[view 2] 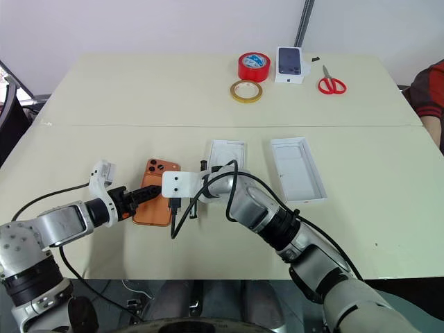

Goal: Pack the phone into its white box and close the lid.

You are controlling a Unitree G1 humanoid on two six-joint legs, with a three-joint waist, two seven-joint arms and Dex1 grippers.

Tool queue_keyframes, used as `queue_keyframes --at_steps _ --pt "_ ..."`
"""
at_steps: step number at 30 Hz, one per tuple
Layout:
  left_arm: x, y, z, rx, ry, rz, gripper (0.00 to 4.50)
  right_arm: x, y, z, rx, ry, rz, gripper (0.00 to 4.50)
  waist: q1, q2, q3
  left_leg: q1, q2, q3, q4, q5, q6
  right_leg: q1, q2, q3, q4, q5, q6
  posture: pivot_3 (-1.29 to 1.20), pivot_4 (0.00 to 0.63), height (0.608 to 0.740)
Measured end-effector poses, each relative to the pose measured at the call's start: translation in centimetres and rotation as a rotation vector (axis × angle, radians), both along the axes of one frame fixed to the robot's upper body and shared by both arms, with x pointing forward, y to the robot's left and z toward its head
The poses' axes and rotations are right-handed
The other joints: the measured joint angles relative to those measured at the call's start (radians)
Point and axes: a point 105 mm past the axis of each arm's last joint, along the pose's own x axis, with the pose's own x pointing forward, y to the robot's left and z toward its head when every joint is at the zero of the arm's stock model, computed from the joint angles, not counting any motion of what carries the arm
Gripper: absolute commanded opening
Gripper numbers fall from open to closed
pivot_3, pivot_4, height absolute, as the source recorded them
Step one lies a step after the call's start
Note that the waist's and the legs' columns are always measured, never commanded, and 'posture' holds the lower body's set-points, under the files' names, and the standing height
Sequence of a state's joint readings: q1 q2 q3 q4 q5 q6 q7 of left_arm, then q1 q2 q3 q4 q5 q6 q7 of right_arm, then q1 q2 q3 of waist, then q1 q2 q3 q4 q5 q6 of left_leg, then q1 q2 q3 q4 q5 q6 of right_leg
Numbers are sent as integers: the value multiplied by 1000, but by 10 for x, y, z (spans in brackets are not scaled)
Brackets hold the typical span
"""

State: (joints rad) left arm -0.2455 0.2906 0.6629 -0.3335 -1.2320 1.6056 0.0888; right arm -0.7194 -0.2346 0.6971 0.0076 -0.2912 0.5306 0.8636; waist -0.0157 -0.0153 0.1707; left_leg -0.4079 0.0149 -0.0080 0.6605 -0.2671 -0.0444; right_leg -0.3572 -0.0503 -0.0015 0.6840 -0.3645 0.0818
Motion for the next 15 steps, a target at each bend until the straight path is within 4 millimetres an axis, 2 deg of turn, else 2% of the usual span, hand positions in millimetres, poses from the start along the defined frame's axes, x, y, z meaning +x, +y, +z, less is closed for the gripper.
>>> queue_keyframes --at_steps 7,9,11,15 --pt "-2 2 -4 -39 24 22 1291 0 0 0 1 -2 1 0 -1 -1 0 0 0 0 0 0 0 0 0 0 0 0 0 0 150 740" --pt "-4 3 -6 -77 32 37 756 1 -1 1 5 1 -6 0 -1 -1 0 0 0 0 0 0 0 -1 0 0 0 0 0 0 150 740" --pt "-4 -1 2 -146 -3 27 70 3 -4 4 15 6 -26 0 1 -1 0 0 0 0 0 0 0 0 0 0 0 0 0 0 150 740" --pt "-2 6 3 -182 17 84 26 8 -15 29 96 -18 -48 0 -1 -1 0 0 0 0 -2 0 0 -1 0 0 -1 0 0 0 150 740"
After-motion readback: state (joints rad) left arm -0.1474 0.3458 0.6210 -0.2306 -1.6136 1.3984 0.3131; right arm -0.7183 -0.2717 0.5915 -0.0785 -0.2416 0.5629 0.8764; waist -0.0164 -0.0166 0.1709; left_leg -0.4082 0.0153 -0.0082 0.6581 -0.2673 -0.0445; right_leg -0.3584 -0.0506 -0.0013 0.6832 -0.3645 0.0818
